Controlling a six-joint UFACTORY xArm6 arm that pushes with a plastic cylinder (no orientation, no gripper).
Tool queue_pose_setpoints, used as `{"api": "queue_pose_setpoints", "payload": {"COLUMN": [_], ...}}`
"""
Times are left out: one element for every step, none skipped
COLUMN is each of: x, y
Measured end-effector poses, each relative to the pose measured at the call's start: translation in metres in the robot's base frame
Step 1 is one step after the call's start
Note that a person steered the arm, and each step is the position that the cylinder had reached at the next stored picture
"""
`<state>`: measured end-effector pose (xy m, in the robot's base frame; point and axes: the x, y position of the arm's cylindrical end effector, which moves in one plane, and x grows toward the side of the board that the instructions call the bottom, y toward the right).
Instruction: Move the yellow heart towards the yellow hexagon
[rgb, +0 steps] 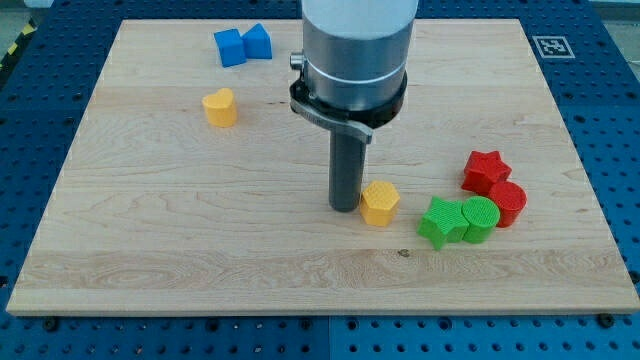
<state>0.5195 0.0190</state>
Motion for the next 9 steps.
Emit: {"api": "queue_pose_setpoints", "payload": {"x": [0.014,0.015,0.015,0.009,-0.035,-0.044,-0.043,-0.041,-0.023], "y": [0.029,0.044,0.027,-0.016,-0.038,-0.045,-0.046,-0.063,-0.066]}}
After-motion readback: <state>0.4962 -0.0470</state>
